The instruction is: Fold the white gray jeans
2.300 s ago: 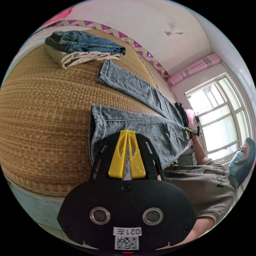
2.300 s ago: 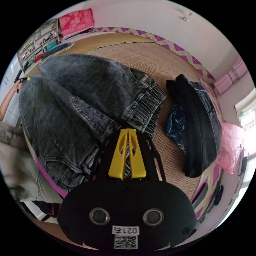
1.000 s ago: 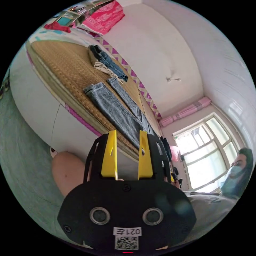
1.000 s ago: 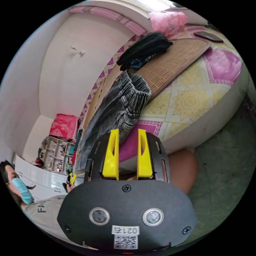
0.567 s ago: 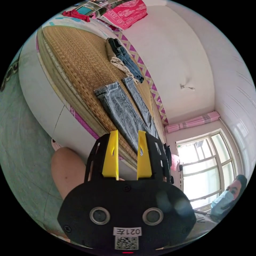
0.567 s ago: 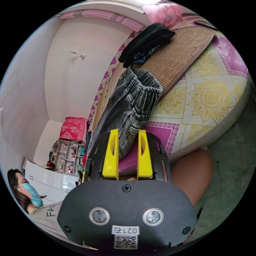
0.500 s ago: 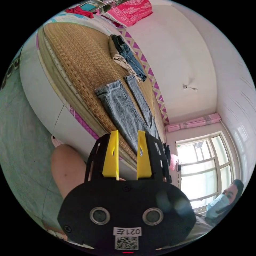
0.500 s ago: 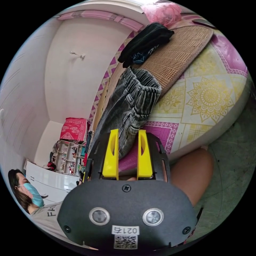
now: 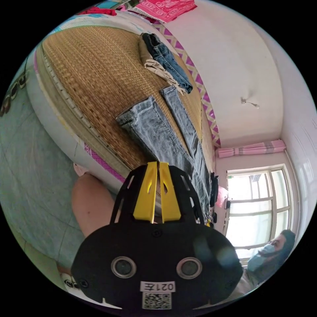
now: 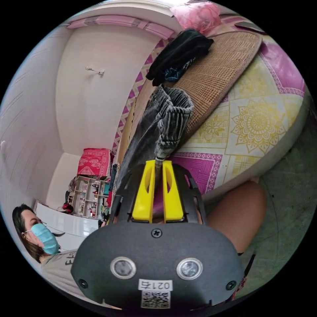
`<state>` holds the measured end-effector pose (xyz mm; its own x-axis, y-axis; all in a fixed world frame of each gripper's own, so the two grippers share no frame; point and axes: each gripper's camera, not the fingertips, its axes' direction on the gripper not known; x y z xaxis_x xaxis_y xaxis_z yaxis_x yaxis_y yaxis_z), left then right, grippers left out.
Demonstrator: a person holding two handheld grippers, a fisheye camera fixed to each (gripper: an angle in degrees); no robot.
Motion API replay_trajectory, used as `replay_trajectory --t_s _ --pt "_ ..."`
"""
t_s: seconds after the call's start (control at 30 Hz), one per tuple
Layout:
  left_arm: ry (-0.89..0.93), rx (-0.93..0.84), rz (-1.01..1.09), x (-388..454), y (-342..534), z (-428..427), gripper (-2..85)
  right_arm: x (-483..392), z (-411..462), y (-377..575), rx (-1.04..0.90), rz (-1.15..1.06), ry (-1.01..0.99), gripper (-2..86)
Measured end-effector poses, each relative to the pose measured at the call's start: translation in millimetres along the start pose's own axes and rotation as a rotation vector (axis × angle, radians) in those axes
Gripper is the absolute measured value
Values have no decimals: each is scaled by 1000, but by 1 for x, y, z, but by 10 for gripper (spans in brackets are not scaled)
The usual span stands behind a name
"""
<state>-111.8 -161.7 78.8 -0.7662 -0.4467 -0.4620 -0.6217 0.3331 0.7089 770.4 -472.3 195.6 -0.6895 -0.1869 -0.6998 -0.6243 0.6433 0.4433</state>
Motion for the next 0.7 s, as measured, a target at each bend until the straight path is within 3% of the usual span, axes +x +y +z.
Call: replay_trajectory --t_s 0.17,0.37,0.53,0.7 --pt "30 -2 148 31 4 -3 -9 -4 10 -7 -30 17 -101 26" --pt "-74 -83 304 107 -70 48 -10 -78 63 -90 -69 -99 -155 20" --pt "-188 -191 322 130 -179 176 -10 -119 181 -212 -111 -145 -88 22" --pt "-256 -249 205 82 -243 313 -10 -76 325 -287 -152 -54 -20 30"
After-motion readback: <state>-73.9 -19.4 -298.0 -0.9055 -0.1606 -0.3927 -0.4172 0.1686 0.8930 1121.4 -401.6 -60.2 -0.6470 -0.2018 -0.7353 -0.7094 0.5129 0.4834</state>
